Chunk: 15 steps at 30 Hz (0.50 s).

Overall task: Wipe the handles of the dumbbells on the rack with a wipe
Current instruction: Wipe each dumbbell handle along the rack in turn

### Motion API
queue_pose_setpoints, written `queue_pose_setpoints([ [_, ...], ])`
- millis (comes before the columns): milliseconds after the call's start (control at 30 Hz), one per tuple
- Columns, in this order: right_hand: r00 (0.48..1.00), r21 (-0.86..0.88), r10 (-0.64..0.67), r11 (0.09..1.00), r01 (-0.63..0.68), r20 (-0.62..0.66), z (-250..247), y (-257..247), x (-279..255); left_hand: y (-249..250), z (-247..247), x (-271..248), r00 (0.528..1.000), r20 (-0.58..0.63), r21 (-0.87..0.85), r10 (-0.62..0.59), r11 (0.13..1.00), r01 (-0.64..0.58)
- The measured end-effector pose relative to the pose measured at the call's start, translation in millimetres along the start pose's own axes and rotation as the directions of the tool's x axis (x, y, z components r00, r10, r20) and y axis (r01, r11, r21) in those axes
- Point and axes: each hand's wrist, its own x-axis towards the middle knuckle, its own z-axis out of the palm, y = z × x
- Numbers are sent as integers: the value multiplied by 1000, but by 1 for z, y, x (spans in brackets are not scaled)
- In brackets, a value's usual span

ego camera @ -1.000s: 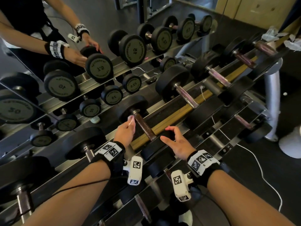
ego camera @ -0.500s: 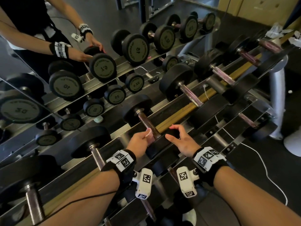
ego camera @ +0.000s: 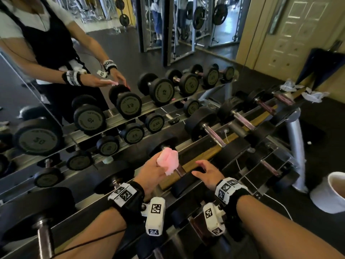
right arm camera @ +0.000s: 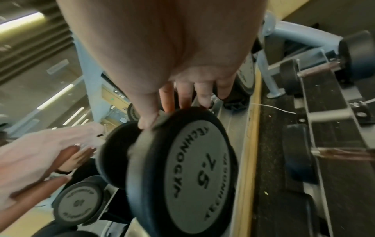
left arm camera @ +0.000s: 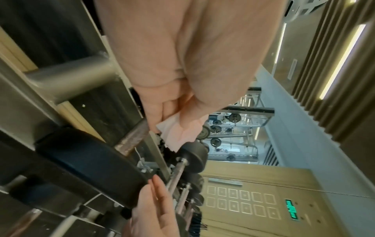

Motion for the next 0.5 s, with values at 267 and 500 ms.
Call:
queue_pose_setpoints([
  [267, 876, -103, -474, 879, 465, -88, 4, -75, -28, 21, -1, -11, 1000, 17, -67, 2, 998, -1],
  [500, 896, -100, -405, 914, 392, -185, 10, -70, -41, 20, 5, -13, 999, 49, -15, 8, 1000, -7],
])
